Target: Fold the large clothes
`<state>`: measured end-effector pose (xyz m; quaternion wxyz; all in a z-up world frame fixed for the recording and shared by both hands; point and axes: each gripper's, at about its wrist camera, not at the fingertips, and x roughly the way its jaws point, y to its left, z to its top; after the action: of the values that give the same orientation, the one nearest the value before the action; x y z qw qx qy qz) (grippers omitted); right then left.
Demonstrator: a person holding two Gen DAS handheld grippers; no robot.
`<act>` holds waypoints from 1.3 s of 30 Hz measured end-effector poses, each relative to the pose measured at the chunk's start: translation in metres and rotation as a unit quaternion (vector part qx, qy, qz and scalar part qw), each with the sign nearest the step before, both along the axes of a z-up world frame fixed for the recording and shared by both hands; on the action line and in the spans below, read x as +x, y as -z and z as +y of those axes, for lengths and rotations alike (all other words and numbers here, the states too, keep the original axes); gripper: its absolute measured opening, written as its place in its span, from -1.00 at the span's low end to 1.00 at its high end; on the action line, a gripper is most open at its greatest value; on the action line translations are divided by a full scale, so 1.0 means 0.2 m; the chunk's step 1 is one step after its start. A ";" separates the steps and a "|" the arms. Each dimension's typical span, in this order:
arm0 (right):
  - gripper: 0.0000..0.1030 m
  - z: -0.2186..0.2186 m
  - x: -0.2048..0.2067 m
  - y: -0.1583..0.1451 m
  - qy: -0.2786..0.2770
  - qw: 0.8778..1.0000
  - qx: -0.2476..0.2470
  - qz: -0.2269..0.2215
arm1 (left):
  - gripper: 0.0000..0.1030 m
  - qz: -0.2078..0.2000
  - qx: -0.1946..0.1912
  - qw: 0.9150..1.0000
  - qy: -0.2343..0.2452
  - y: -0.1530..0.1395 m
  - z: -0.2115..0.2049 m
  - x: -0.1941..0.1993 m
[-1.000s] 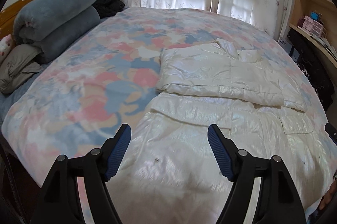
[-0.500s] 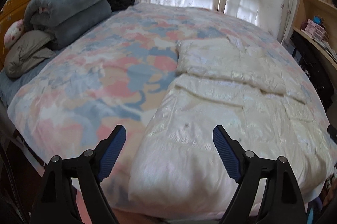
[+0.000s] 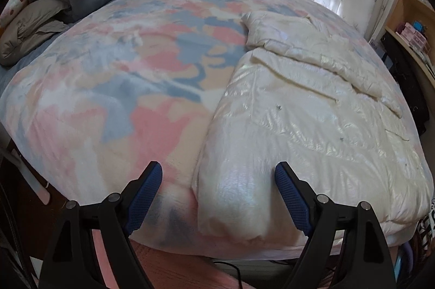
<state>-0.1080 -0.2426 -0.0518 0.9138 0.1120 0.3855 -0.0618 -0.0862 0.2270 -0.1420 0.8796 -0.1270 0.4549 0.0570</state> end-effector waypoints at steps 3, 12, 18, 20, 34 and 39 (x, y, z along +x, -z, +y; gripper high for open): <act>0.54 -0.10 -0.03 0.00 0.024 1.000 -0.006 0.000 | 0.63 0.004 -0.002 1.000 0.009 0.02 0.01 0.04; 0.54 -0.38 -0.05 0.10 0.064 0.997 -0.001 0.031 | 0.73 0.001 -0.027 0.999 0.020 0.07 0.09 0.12; 0.54 -0.50 -0.05 0.25 0.077 0.995 0.018 0.063 | 0.84 0.001 -0.056 0.998 0.023 0.12 0.12 0.12; 0.54 -0.53 -0.06 0.30 0.070 0.995 0.031 0.068 | 0.90 -0.001 -0.063 0.998 0.023 0.14 0.13 0.13; 0.37 -0.50 -0.13 0.42 -0.009 0.991 0.124 0.054 | 0.98 -0.019 -0.090 0.996 0.021 0.21 0.14 0.12; -0.15 -0.46 -0.13 0.40 -0.038 0.988 0.144 0.040 | 0.98 -0.029 -0.098 0.995 0.021 0.22 0.13 0.10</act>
<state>-0.1342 -0.3342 -0.1315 0.8735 0.2250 0.4309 0.0242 -0.0664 0.2536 -0.1856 0.8769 -0.2047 0.4347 -0.0104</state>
